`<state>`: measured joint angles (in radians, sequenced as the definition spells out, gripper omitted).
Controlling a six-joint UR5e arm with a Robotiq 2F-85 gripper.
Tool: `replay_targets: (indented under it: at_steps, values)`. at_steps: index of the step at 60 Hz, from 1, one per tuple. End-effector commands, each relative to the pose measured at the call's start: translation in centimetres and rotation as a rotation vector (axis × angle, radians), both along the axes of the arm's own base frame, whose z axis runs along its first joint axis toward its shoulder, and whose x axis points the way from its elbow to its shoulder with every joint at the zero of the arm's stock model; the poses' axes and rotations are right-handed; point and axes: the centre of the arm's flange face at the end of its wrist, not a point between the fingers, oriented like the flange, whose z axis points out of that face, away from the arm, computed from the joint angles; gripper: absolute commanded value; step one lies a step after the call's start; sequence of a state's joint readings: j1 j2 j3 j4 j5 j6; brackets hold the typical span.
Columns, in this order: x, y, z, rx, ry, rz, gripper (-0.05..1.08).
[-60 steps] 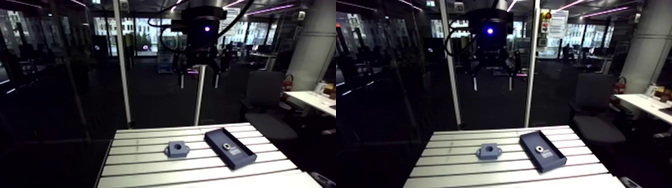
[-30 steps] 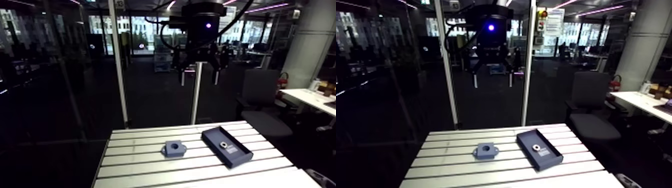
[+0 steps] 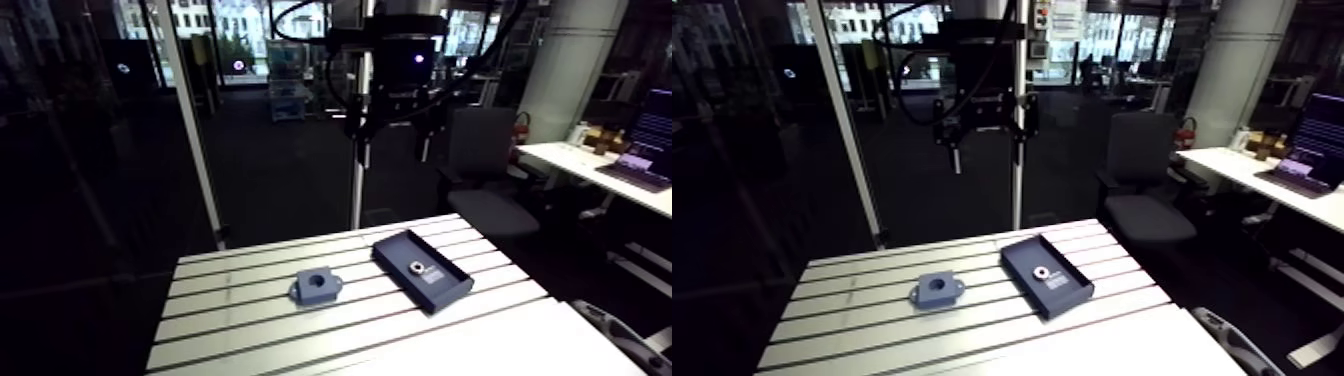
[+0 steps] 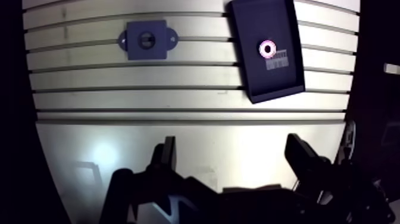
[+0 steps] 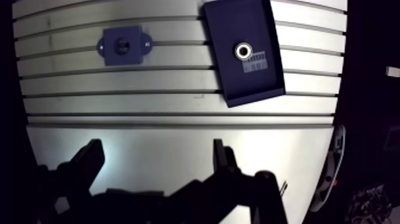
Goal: Pick up the bearing and press it into the housing until flush.
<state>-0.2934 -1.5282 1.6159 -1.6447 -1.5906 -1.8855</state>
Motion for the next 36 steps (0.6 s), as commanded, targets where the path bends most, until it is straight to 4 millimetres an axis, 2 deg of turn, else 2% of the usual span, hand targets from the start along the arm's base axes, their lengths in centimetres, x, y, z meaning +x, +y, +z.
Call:
replay_targets:
  at_steps: [1, 12, 36]
  values:
    - [-3.5, 5.4, -7.5, 0.004, 0.002, 0.047, 0.01]
    - [-4.3, 6.0, -10.7, -0.004, -0.027, 0.044, 0.01]
    - [-4.6, 8.0, -14.8, -0.003, -0.019, 0.048, 0.01]
